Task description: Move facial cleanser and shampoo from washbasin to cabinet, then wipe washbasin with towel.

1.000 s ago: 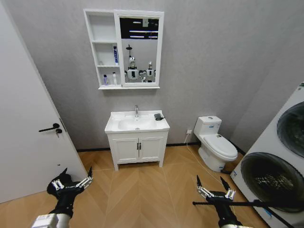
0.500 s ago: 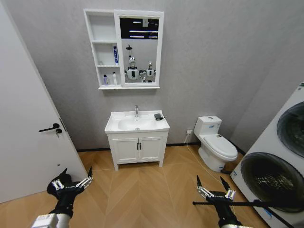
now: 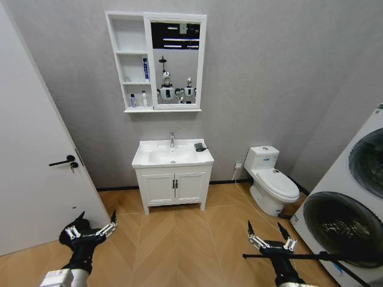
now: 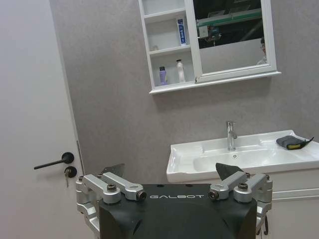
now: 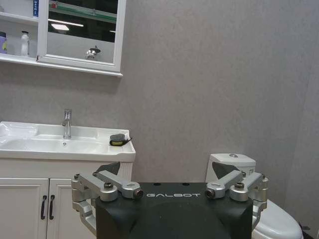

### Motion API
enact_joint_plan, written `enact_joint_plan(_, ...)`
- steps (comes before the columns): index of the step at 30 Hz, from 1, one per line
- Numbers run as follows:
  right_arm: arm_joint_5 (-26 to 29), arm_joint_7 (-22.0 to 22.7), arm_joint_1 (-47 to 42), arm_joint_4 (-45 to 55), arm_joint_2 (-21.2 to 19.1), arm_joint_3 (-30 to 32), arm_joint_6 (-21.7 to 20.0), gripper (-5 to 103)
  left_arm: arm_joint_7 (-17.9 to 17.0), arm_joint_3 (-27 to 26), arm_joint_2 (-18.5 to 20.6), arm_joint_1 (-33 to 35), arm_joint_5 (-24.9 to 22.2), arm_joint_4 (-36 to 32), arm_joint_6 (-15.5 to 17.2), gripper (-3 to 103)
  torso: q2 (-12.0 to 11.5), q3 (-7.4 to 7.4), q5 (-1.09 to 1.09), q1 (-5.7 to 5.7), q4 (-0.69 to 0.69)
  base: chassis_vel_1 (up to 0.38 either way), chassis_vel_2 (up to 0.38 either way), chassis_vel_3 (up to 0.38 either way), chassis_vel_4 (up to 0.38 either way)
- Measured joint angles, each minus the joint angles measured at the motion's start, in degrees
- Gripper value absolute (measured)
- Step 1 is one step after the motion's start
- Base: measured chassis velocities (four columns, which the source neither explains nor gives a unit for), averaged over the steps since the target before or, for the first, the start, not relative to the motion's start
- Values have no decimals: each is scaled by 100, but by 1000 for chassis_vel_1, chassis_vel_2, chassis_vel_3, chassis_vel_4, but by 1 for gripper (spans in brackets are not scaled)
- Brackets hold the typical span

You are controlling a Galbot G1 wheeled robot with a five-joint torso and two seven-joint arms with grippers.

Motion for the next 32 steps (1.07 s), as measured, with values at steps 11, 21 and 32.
enact_joint_plan(11,0,0,0,0,0,0,0,100,0,0,0,0,0,0,0,100,0,0,0,0,0,0,0,0,0)
enact_joint_plan(21,0,0,0,0,0,0,0,100,0,0,0,0,0,0,0,100,0,0,0,0,0,0,0,0,0)
enact_joint_plan(32,0,0,0,0,0,0,0,100,0,0,0,0,0,0,0,100,0,0,0,0,0,0,0,0,0)
